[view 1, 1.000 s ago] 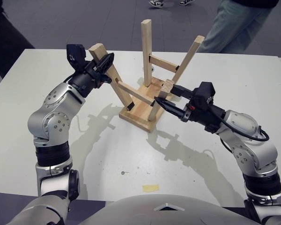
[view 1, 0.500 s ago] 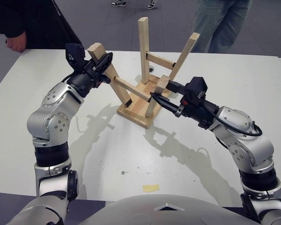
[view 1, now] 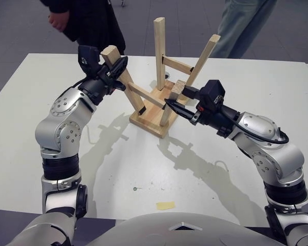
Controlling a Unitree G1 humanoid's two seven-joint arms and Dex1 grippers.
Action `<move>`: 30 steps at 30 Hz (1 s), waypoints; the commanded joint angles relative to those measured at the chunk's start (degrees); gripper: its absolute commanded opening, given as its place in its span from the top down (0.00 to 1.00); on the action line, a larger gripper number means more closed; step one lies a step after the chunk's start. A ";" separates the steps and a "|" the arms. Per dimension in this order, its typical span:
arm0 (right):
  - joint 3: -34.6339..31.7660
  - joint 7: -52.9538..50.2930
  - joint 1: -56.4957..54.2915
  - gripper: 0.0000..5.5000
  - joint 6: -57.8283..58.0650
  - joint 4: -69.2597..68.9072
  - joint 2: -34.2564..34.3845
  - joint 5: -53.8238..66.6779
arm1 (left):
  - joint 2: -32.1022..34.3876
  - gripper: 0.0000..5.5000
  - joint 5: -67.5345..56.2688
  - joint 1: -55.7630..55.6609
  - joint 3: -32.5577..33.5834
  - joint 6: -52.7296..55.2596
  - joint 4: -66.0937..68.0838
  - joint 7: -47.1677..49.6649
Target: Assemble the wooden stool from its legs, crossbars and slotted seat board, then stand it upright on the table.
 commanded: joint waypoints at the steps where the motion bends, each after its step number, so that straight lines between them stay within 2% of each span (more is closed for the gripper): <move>1: 1.28 -2.21 2.10 0.63 8.21 2.95 -1.52 -1.85 | -0.44 0.82 2.01 0.54 -6.03 1.67 1.26 -2.93; 3: -0.71 -2.16 1.51 0.63 8.61 2.25 -0.37 0.55 | -0.38 0.82 2.42 0.66 -5.91 1.18 2.00 -3.06; 4: -1.65 -2.14 1.11 0.56 8.90 1.97 0.08 1.77 | -0.27 0.82 2.73 0.85 -5.86 0.89 2.39 -3.15; 8: -5.38 -1.06 0.43 0.43 9.17 1.21 1.48 5.51 | 0.26 0.82 4.06 1.51 -6.00 0.01 2.84 -3.56; 10: -8.77 0.80 -0.09 0.38 9.41 -0.15 2.99 11.63 | 0.35 0.82 4.18 1.88 -5.94 -0.17 2.52 -3.53; 14: -17.01 2.77 -2.27 0.26 11.79 -2.40 4.25 32.65 | 0.41 0.82 4.51 3.07 -6.51 -0.59 1.86 -3.64; 18: -23.35 -1.39 -9.09 0.14 10.65 3.67 4.11 47.75 | 1.22 0.82 4.44 5.09 -6.86 -1.07 0.65 -4.95; 21: -26.16 -4.84 -15.38 0.04 9.24 10.32 3.50 52.84 | 2.51 0.81 3.95 5.74 -7.52 -2.03 0.06 -7.90; 25: -27.36 -7.10 -19.59 0.02 8.26 16.07 2.67 53.95 | 4.03 0.81 3.46 4.56 -8.78 -2.85 -0.60 -11.41; 30: -25.84 -4.93 -19.23 0.02 8.31 18.06 1.93 50.52 | 3.92 0.81 3.97 3.65 -11.78 -3.19 -2.17 -13.13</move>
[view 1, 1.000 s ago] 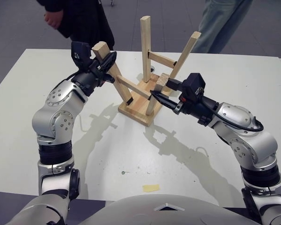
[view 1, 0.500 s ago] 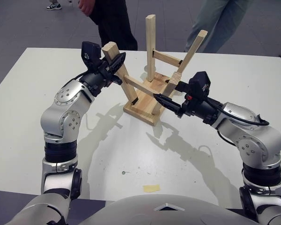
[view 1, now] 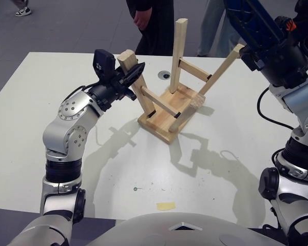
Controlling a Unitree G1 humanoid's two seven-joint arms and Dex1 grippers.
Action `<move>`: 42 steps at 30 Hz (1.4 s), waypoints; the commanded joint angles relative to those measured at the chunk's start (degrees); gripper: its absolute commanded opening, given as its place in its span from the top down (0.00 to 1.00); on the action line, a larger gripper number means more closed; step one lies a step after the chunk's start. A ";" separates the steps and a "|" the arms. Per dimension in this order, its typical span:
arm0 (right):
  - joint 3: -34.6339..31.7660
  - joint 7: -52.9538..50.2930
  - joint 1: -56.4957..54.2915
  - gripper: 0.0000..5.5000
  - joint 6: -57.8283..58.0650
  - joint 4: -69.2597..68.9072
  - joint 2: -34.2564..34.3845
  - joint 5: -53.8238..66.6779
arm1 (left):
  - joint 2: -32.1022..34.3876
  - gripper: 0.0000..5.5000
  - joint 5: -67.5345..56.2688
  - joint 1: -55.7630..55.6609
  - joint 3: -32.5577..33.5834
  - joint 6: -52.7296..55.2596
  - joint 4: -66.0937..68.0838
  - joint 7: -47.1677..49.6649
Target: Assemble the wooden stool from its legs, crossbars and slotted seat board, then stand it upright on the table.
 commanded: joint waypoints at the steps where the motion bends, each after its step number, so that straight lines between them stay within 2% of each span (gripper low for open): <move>1: 0.93 1.25 -0.62 0.02 0.03 1.05 -0.96 -2.32 | 1.73 0.81 2.57 1.95 -5.77 2.60 -0.11 -3.15; 10: 6.34 6.58 3.37 0.02 1.06 -0.52 -1.30 -9.22 | 1.19 0.81 2.05 -1.03 -10.10 1.95 -0.15 -6.74; 16: 13.74 13.46 5.19 0.02 1.63 -0.50 -3.04 -17.86 | 1.00 0.81 2.19 -1.06 -11.82 1.92 -0.73 -7.37; 21: 23.78 20.44 7.54 0.02 -3.78 10.96 -3.68 -33.87 | 1.13 0.81 3.25 -1.21 -12.36 1.28 0.71 -6.94; 25: 31.13 19.72 5.91 0.02 -11.08 26.22 -2.01 -49.65 | 1.24 0.81 4.31 -1.12 -13.08 0.48 1.90 -6.98; 30: 33.70 19.53 6.20 0.02 -11.91 27.62 -1.93 -53.39 | 1.13 0.81 6.44 -0.12 -14.30 -0.49 3.45 -5.73; 33: 32.63 23.08 8.53 0.02 -11.64 21.84 -2.61 -50.26 | 1.25 0.81 7.03 2.39 -14.71 -0.64 2.73 -4.39; 35: 29.24 26.69 10.01 0.02 -10.80 16.13 -3.51 -45.16 | 1.51 0.80 7.12 3.86 -14.32 -0.72 2.33 -3.40; 38: 18.84 27.53 10.31 0.02 -6.88 6.60 -3.83 -33.09 | 2.17 0.80 8.23 4.81 -13.67 -1.31 2.65 -1.83; 42: 6.24 17.56 5.61 0.02 -4.72 1.73 -1.18 -20.17 | 2.14 0.80 10.46 5.54 -13.04 -2.71 3.76 1.58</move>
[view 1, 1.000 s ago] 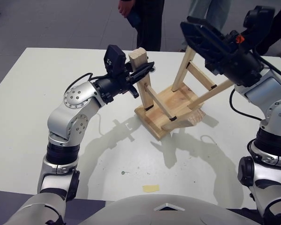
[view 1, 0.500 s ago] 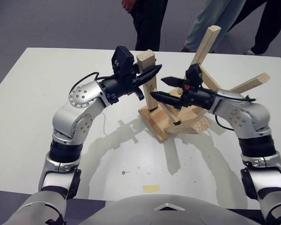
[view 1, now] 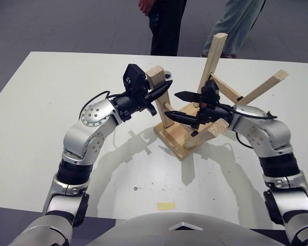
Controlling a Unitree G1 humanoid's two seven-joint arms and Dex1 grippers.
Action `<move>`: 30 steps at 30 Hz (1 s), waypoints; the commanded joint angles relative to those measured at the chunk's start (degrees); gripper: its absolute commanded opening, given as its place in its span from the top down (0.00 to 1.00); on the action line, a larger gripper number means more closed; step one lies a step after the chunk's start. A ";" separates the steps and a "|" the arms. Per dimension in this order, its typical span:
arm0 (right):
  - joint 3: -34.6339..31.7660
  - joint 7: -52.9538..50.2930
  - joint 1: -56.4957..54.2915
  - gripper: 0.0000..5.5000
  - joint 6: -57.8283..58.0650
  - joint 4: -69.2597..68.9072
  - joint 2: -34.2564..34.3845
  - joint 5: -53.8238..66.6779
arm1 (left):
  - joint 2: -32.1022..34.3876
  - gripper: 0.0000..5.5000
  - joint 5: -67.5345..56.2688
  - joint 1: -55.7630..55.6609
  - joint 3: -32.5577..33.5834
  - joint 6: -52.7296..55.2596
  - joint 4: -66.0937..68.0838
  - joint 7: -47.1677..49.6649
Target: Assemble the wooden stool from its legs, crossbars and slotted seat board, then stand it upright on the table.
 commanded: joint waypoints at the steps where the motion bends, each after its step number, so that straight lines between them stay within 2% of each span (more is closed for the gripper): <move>1: -12.27 -11.57 -6.71 0.02 1.47 -5.10 2.76 12.62 | 2.91 0.79 9.51 3.84 -2.81 1.61 3.97 3.36; 7: -17.21 -27.48 -10.94 0.02 -0.58 -9.34 7.45 21.70 | 3.10 0.79 11.76 3.07 -4.37 -0.38 4.77 5.19; 12: -20.20 -38.32 -14.38 0.02 -4.07 -8.48 9.61 22.91 | 3.72 0.79 12.41 2.80 -5.56 -1.15 4.48 6.45; 19: -21.06 -43.49 -14.38 0.02 -5.90 -7.37 9.17 21.06 | 3.83 0.79 11.48 2.43 -5.04 -0.34 2.00 8.29; 22: -20.35 -43.92 -13.91 0.02 -6.10 -7.66 9.20 20.43 | 3.27 0.64 8.64 1.37 -3.06 1.33 0.38 7.83; 30: -19.50 -43.37 -13.12 0.02 -6.44 -8.61 9.41 20.15 | -0.39 0.39 0.62 -10.06 9.76 8.11 -3.20 9.73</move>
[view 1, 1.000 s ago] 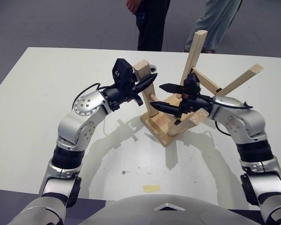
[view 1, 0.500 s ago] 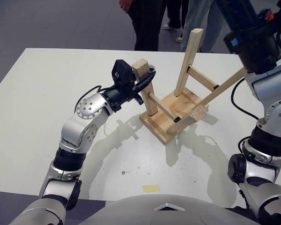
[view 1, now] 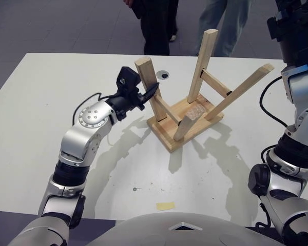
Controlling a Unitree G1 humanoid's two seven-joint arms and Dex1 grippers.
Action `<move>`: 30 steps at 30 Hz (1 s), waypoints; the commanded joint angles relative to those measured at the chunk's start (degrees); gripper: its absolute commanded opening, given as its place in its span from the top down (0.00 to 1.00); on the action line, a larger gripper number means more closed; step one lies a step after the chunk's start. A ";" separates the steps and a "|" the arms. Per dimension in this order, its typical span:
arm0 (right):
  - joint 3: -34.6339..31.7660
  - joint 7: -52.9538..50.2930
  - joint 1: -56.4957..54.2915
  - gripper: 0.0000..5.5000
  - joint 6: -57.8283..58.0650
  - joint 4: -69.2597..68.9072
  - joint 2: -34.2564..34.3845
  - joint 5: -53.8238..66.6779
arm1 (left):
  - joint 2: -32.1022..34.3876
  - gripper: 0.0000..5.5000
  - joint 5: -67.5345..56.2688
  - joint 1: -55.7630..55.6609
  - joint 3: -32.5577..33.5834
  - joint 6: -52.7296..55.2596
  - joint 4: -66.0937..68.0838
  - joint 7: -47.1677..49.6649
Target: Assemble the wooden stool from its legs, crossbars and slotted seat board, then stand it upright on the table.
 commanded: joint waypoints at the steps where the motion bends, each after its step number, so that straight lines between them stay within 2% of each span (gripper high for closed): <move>1: 0.17 0.32 -0.13 0.02 -0.24 -0.92 0.34 0.42 | -1.03 0.36 -4.06 -9.24 6.78 3.12 -2.14 1.41; 5: 0.17 -0.19 -1.09 0.02 -0.55 -0.95 0.53 0.68 | -0.75 0.24 -5.63 -20.77 11.60 2.43 1.84 1.67; 7: -0.80 -1.81 -2.64 0.02 -1.56 -0.33 1.37 1.69 | -1.00 0.19 -3.93 -26.80 11.79 -0.63 6.88 0.73; 9: -1.52 -2.81 -4.06 0.02 -2.62 -0.15 2.00 2.53 | -1.53 0.13 -0.61 -29.35 9.78 -4.00 12.95 -0.53; 12: -1.27 -3.46 -3.11 0.02 -3.13 -0.20 3.02 2.89 | -5.39 0.02 2.79 -25.32 4.72 -7.15 23.62 -3.40; 15: 1.20 -3.50 1.22 0.02 -2.18 -0.65 4.46 1.18 | -8.62 0.02 7.77 -15.68 -2.53 -9.52 30.44 -5.21; 18: 3.17 -3.68 4.71 0.02 -1.55 -1.69 4.73 -1.34 | -9.95 0.02 8.70 -9.96 -4.66 -8.78 27.75 -5.51; 26: 3.01 -2.52 4.27 0.02 -2.19 -1.01 4.80 -2.43 | -9.98 0.02 7.68 -12.93 0.68 -8.13 23.17 -2.65; 30: -0.04 -2.56 0.80 0.02 -4.08 0.14 4.34 -0.23 | -10.84 0.02 5.50 -14.92 4.54 -7.84 20.80 -0.97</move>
